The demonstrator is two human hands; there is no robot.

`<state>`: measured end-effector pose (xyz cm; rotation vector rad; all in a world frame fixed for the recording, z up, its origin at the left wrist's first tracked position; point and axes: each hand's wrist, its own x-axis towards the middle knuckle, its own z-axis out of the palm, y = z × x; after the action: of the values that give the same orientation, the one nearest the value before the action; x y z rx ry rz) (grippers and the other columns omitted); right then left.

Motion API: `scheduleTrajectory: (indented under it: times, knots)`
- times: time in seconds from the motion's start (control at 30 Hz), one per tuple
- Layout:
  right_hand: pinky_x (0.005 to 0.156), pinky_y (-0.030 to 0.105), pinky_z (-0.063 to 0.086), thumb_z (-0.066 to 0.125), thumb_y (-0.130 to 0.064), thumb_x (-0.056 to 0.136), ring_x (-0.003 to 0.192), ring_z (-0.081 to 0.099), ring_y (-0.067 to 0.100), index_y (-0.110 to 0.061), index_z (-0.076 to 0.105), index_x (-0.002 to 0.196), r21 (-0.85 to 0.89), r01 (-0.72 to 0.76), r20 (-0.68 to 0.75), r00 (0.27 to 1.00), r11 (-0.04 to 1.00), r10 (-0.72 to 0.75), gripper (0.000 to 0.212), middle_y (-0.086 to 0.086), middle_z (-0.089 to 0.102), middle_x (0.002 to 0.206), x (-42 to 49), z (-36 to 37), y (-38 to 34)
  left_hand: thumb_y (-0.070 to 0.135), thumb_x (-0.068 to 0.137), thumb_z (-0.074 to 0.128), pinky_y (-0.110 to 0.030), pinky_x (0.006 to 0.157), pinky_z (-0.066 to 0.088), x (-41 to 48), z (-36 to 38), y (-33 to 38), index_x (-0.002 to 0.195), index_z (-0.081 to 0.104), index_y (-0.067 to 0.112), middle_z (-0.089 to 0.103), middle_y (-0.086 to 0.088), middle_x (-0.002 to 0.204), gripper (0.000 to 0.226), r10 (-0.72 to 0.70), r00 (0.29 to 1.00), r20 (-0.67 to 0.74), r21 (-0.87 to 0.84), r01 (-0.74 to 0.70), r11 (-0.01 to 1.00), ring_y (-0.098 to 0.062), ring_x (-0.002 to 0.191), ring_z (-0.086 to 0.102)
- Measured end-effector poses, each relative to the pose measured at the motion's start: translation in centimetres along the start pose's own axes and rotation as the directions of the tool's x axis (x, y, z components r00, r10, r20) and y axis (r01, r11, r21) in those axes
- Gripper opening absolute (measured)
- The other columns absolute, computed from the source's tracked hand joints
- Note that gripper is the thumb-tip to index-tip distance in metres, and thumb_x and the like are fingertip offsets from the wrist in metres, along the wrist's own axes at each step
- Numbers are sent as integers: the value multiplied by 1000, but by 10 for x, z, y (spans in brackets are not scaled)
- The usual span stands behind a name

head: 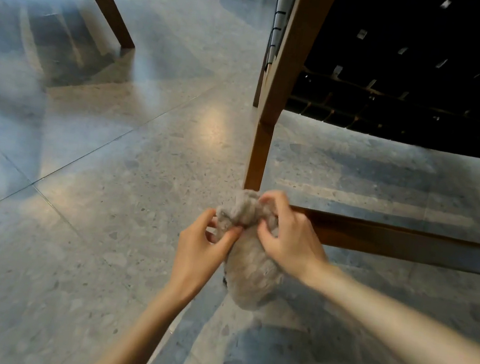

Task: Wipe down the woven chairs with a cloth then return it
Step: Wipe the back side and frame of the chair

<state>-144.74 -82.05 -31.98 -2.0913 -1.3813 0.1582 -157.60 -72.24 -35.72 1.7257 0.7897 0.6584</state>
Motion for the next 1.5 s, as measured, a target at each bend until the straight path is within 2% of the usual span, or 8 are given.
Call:
scheduleTrajectory:
  times: [0.13, 0.23, 0.33, 0.63, 0.93, 1.13, 1.33, 1.5]
  knots:
    - [48, 46, 53, 49, -26, 98, 55, 61, 29, -35, 19, 109, 109, -95, 153, 985, 990, 78, 34, 12, 63, 84, 35, -48, -20, 34, 89, 59, -35, 60, 59, 14, -11, 52, 105, 55, 12, 67, -5, 86, 27, -81, 996, 46, -238, 89, 967, -13, 70, 70]
    - [71, 31, 59, 67, -38, 86, 82, 68, 15, -36, 21, 122, 129, -146, 271, 957, 981, 106, 58, -1, 62, 107, 36, -74, -30, 37, 93, 52, -33, 61, 60, 26, -7, 84, 102, 56, 7, 70, -8, 86, 31, -152, 984, 88, -364, 174, 915, -14, 70, 69]
    - [80, 19, 53, 74, -31, 81, 96, 61, 4, -30, 34, 128, 84, -104, 132, 987, 991, 93, 61, -10, 56, 116, 31, -91, -25, 41, 98, 40, -28, 62, 59, 38, 6, 106, 103, 63, 14, 73, 4, 80, 36, -174, 945, 278, -440, 286, 851, -12, 69, 69]
    - [84, -5, 32, 65, -6, 88, 96, 44, -10, -16, 61, 124, 44, -81, -392, 916, 996, 92, 38, -1, 55, 111, 25, -70, 50, 25, 94, 55, -5, 86, 30, 69, 52, 82, 134, 44, 22, 40, 0, 134, 41, 199, 964, -174, 164, -170, 972, -5, 118, 38]
    - [74, 0, 40, 69, -13, 86, 86, 55, 6, -9, 71, 108, 287, -16, -704, 674, 958, 222, 22, 8, 65, 99, 131, -15, 61, -5, 81, 62, -38, 114, 14, 92, 63, 49, 148, 30, 23, -7, -9, 158, 79, 543, 838, -58, 683, -363, 634, -30, 145, -9]
    - [59, 8, 46, 74, -15, 78, 70, 58, 3, -14, 64, 80, 487, 25, -707, 599, 873, 377, 10, 4, 66, 83, 159, -2, 63, -14, 80, 58, -32, 88, 52, 91, 66, 44, 151, 18, 11, -13, -8, 157, 85, 578, 814, 52, 710, -437, 552, -38, 141, 23]
    - [57, 14, 43, 71, -13, 76, 68, 55, 8, -13, 61, 77, 499, -20, -686, 601, 866, 409, 10, 3, 64, 83, 159, -11, 68, -20, 76, 51, -45, 119, 9, 81, 77, 36, 150, 9, 2, -3, -16, 158, 87, 523, 842, 135, 863, -359, 355, -28, 146, -4]
    - [62, 21, 44, 70, -5, 75, 73, 57, 14, -8, 64, 79, 539, -51, -668, 583, 841, 463, 8, 5, 64, 87, 153, -22, 72, -8, 80, 52, -44, 120, 9, 77, 90, 41, 149, 16, 0, 3, -17, 158, 78, 492, 848, 197, 884, -371, 286, -29, 146, 0]
